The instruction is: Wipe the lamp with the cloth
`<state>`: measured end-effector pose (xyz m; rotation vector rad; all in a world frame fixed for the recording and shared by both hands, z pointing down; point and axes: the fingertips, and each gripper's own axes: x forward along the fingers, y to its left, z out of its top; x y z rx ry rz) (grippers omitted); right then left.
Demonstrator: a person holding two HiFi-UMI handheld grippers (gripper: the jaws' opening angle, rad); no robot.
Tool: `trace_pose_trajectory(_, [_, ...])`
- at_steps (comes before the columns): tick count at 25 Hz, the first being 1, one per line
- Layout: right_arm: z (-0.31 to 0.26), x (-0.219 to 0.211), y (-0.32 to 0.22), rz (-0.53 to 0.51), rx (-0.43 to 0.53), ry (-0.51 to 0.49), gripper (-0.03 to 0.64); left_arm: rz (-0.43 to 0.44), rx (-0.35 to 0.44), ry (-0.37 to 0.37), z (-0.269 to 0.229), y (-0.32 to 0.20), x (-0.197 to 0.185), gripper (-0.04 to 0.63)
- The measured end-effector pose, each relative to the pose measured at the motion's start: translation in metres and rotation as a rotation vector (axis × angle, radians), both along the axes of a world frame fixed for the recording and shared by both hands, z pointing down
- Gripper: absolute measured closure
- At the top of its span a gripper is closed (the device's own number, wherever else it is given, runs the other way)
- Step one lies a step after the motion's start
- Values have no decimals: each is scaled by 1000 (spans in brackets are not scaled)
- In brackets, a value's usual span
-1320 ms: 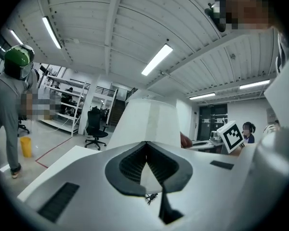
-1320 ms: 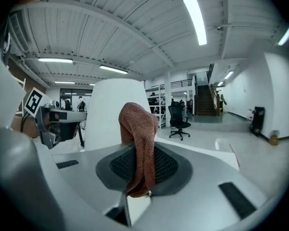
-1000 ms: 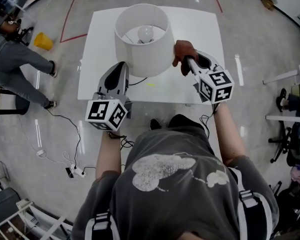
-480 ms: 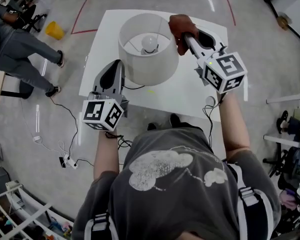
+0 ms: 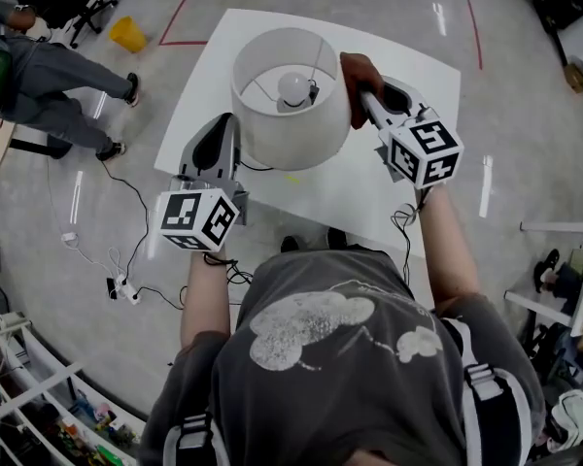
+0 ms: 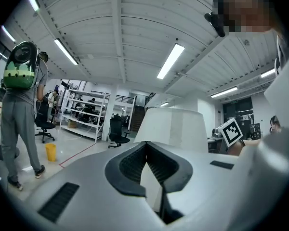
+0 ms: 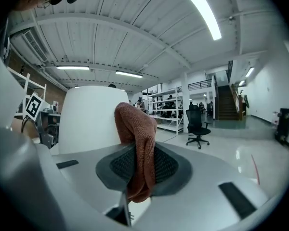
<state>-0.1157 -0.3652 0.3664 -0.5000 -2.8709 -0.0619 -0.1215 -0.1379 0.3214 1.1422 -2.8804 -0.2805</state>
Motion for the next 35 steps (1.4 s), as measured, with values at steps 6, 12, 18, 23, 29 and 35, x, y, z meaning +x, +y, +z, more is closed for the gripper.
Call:
trace_pose_trajectory(6, [46, 1, -12, -34, 4, 108, 558, -79, -21, 23, 10, 2, 5, 588])
trace_pose_trajectory(12, [22, -17, -43, -75, 8, 67, 558, -153, -37, 4, 2, 1, 8, 588])
trace_pose_trajectory(18, [-54, -48, -16, -257, 3, -98, 558, -196, -52, -41, -15, 8, 0, 588])
trace_pose_trajectory(23, [-67, -55, 24, -363, 109, -135, 558, -183, -50, -62, -26, 11, -7, 588])
trace_pose_trajectory(29, [-44, -61, 33, -330, 158, -92, 558, -136, -15, -47, -22, 22, -21, 588])
trace_pose_trajectory(35, [0, -75, 28, -311, 221, 20, 558, -101, -15, -32, -12, 27, -45, 588])
